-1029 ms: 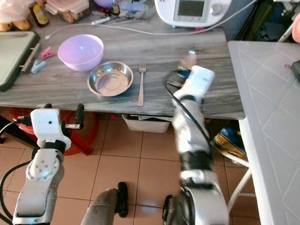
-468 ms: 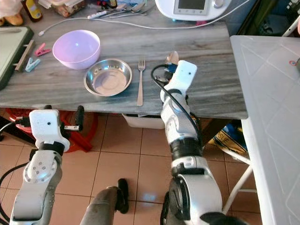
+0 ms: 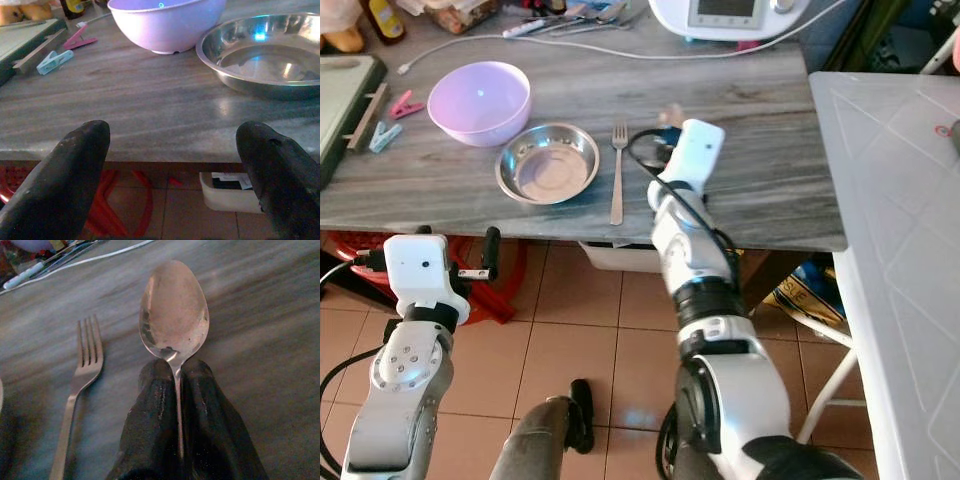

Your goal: Setting the table

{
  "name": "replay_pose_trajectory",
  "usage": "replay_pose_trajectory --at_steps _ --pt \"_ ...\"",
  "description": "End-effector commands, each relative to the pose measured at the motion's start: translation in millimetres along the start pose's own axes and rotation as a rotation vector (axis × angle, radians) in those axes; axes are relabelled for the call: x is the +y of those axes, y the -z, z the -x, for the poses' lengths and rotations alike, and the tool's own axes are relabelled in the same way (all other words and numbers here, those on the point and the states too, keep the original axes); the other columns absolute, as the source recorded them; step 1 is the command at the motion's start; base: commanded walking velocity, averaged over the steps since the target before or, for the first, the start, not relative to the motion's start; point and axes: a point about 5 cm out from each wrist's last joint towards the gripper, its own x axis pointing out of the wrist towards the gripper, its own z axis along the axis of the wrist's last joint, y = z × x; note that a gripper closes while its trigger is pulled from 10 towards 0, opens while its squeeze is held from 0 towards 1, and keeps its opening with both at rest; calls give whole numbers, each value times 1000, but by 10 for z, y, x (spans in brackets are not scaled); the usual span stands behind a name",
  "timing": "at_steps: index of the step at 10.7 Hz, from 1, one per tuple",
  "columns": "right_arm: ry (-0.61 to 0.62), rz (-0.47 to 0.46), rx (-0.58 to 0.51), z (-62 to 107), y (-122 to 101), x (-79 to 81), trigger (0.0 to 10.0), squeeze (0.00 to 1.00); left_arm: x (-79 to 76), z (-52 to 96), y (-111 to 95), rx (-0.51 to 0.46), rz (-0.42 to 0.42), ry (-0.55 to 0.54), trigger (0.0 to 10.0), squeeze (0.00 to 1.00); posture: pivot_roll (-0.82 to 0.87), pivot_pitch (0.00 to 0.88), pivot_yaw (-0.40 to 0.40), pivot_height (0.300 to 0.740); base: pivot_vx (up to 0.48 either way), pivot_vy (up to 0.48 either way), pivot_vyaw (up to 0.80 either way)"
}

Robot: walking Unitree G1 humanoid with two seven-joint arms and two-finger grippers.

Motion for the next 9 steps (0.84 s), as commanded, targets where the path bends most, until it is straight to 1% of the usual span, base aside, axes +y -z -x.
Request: replay_pose_trajectory --at_steps 1,3,8,9 --pt "-4 -3 82 19 171 25 10000 0 8 32 1 5 -3 5 10000 0 110 306 41 740 0 0 0" --pt "-12 1 96 39 206 68 10000 0 -21 34 9 6 7 8 10000 0 100 305 35 740 0 0 0" --pt "-19 5 132 68 274 65 10000 0 -44 25 13 7 15 7 10000 0 92 307 27 740 0 0 0" --pt "-22 2 133 70 274 68 10000 722 -46 24 14 7 16 7 10000 0 92 307 26 740 0 0 0"
